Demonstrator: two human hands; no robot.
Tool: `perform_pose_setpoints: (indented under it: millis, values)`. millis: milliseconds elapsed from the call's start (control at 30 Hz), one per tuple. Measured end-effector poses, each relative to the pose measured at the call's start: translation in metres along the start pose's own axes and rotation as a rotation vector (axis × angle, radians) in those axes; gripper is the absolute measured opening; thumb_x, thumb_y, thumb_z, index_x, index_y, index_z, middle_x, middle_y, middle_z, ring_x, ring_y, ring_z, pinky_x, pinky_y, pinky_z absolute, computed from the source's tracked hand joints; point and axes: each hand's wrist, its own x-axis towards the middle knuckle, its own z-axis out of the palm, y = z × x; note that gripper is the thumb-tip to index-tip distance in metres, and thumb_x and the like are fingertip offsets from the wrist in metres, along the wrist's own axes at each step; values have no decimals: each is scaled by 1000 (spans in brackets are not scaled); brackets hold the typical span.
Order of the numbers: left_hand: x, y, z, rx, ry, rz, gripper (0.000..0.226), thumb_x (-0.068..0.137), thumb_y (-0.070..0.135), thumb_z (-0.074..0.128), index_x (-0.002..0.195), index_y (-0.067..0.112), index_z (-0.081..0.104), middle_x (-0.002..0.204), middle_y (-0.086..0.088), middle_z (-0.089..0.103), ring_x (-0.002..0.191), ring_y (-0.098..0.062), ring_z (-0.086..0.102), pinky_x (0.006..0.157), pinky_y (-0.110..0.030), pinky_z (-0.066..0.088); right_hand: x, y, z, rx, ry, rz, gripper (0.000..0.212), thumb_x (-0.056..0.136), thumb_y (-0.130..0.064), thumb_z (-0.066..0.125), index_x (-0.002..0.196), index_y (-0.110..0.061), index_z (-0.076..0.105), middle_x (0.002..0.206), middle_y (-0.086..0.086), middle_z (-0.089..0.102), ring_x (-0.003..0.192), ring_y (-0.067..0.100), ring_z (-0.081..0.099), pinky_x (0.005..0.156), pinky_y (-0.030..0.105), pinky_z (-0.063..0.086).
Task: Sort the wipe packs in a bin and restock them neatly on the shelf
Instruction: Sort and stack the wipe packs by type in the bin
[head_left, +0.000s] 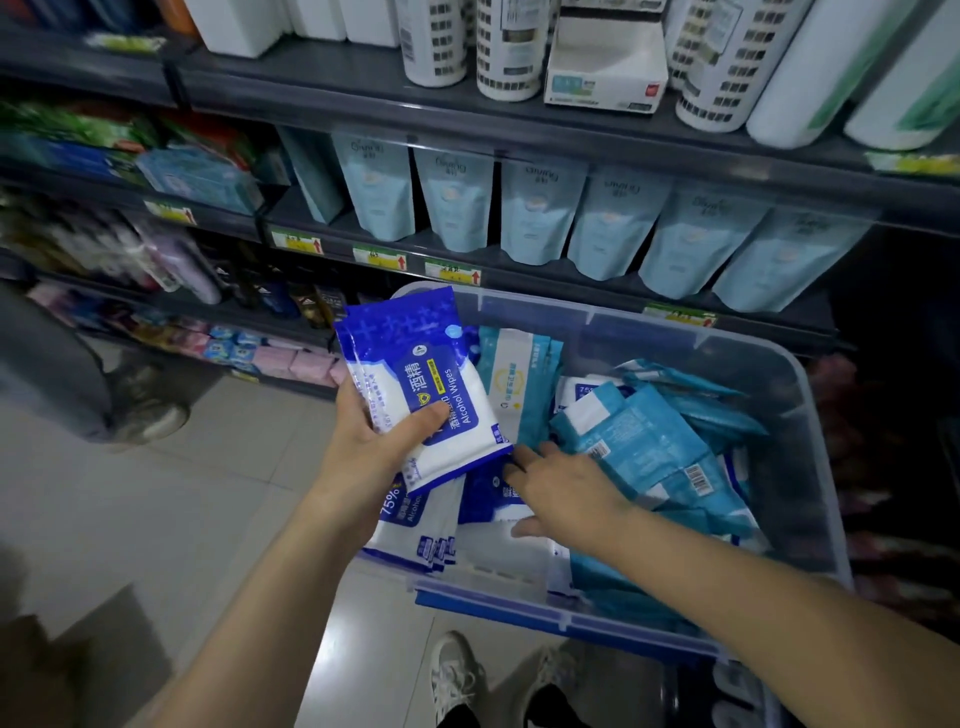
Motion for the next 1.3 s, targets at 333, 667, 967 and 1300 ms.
perform_pose_setpoints:
  millis: [333,667,967,1300]
  values:
    - [-2,-2,-5,0,-16,-25,77,60,31,76,128,26,40,107,-1,70,85,-21,72,68,-40,59,4,-3,7,-67,-42,2,49,84,-27,65,126,-9,48,125,12,50,108,30,52,72,37,46]
    - [0,2,-5,-27,-29,4,76,59,28,76,127,26,42,107,-1,70,86,-20,72,67,-37,59,-9,19,-6,158,64,77,24,92,-32,51,99,-17,68,97,2,63,90,25,60,65,28,33]
    - [7,3,0,-20,-30,34,75,58,32,76,124,26,42,106,0,70,84,-19,72,68,-37,58,-39,41,-33,1049,232,458,7,83,-9,69,76,-6,68,81,10,71,77,22,66,75,35,53]
    - [12,-3,25,-18,-90,99,62,75,13,76,125,23,41,108,-1,70,87,-16,72,65,-30,59,-67,45,-129,1407,595,534,9,82,-6,68,78,-14,69,81,13,72,73,28,68,72,35,59]
